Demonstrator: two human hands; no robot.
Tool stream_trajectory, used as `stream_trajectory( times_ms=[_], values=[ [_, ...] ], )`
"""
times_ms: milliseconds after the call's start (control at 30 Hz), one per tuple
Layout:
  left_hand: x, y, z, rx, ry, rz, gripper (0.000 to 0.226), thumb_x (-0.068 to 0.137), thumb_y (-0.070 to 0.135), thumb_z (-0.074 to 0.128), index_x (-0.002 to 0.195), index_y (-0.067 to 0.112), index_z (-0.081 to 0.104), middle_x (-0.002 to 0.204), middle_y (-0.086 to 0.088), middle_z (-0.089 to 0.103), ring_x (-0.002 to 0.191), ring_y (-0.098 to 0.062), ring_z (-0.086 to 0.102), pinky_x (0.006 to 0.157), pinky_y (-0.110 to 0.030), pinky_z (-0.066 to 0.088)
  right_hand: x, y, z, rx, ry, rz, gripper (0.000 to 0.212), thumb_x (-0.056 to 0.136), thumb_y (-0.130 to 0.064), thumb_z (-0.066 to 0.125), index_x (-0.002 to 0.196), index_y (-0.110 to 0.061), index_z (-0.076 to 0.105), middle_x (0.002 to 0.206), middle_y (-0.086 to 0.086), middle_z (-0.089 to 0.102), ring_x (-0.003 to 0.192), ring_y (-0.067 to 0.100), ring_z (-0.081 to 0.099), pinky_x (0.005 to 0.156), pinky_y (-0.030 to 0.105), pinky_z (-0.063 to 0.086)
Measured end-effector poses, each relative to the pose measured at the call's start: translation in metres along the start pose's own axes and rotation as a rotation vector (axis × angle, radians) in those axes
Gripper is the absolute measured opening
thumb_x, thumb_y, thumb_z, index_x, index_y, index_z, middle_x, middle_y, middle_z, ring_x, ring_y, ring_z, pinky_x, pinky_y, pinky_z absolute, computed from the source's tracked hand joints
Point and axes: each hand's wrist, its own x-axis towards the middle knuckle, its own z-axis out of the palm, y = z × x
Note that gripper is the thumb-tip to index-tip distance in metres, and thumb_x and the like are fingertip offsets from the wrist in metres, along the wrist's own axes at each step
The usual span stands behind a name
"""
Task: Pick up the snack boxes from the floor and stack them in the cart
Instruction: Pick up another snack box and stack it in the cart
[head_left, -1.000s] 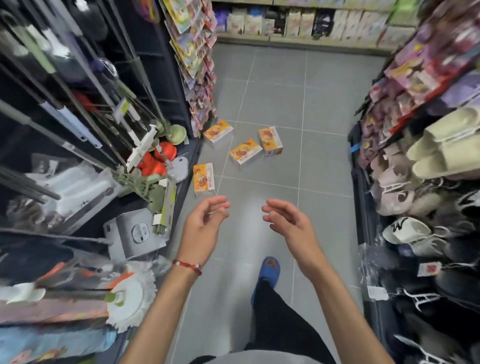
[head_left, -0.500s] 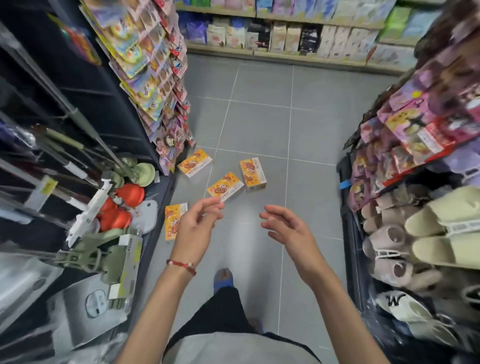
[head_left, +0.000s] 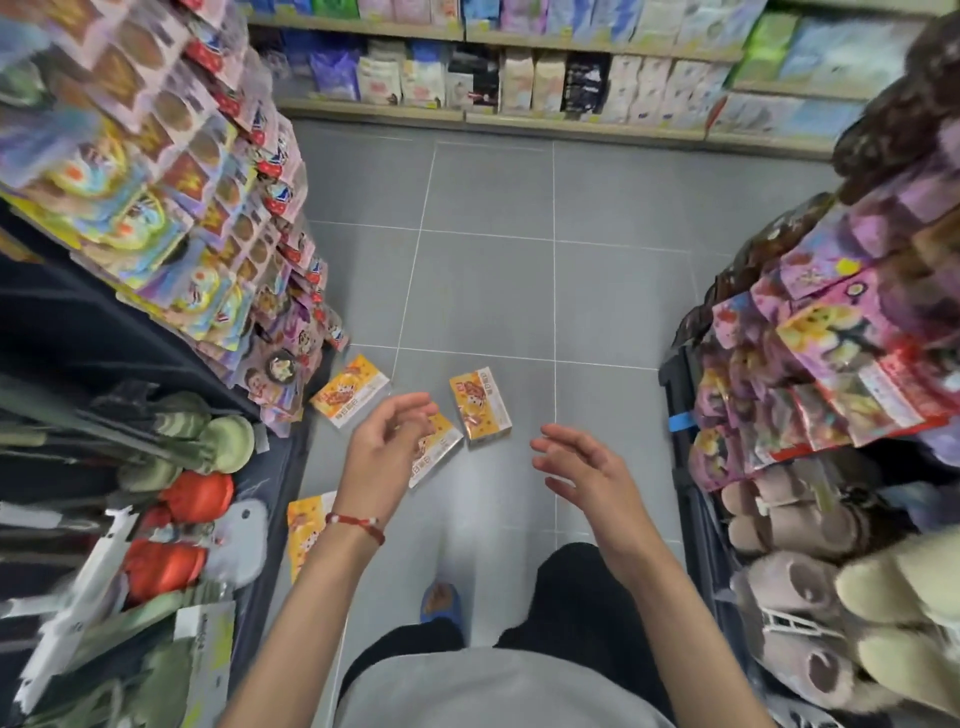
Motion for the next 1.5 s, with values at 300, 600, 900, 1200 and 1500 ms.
stream_trajectory(
  times_ms=[300,600,900,1200,1500],
  values=[
    [0.097,0.023,0.098,-0.048,0.251,-0.033,0.019,0.101,0.007,0.055,0.105,0.02,0.069,0.101,0.004,0.074,0.087,-0.011,0.07,0.081,-0.024,0.051,0.166,-0.076,-0.042,-0.076,-0.171,0.065,0.017,0.1,-0.013,0.065,0.114,-0.019,0.073,0.112,0.004,0.077,0.095,0.012,0.07,0.097,0.033,0.052],
    [0.13,0.048,0.192,-0.219,0.572,-0.114,0.02,0.102,0.006,0.053,0.11,0.016,0.068,0.104,0.001,0.074,0.089,-0.014,0.07,0.084,-0.023,0.055,0.286,-0.15,-0.067,-0.353,-0.443,0.107,0.012,0.096,-0.013,0.069,0.102,-0.024,0.073,0.098,-0.009,0.074,0.096,0.01,0.068,0.092,0.03,0.051],
    [0.185,0.025,0.179,-0.335,0.725,-0.207,0.021,0.102,0.005,0.052,0.108,0.016,0.068,0.107,-0.004,0.073,0.091,-0.016,0.069,0.079,-0.019,0.05,0.351,-0.16,-0.025,-0.617,-0.613,0.087,0.016,0.1,-0.014,0.063,0.101,-0.026,0.074,0.107,-0.012,0.074,0.097,0.005,0.064,0.092,0.03,0.051],
    [0.24,-0.028,0.166,-0.426,0.804,-0.448,0.022,0.102,0.007,0.051,0.114,0.011,0.068,0.112,-0.005,0.072,0.092,-0.021,0.067,0.067,-0.021,0.05,0.434,-0.13,0.012,-0.771,-0.588,0.165,0.013,0.097,-0.019,0.069,0.105,-0.025,0.076,0.112,-0.006,0.074,0.109,0.018,0.067,0.103,0.041,0.053],
    [0.314,-0.118,0.2,-0.621,0.949,-0.738,0.021,0.099,0.003,0.053,0.112,0.007,0.069,0.105,-0.009,0.071,0.092,-0.022,0.065,0.071,-0.02,0.047,0.553,-0.052,0.071,-1.026,-0.784,0.16,0.014,0.1,-0.007,0.063,0.107,-0.015,0.072,0.098,-0.011,0.07,0.09,0.004,0.065,0.105,0.037,0.052]
  ],
)
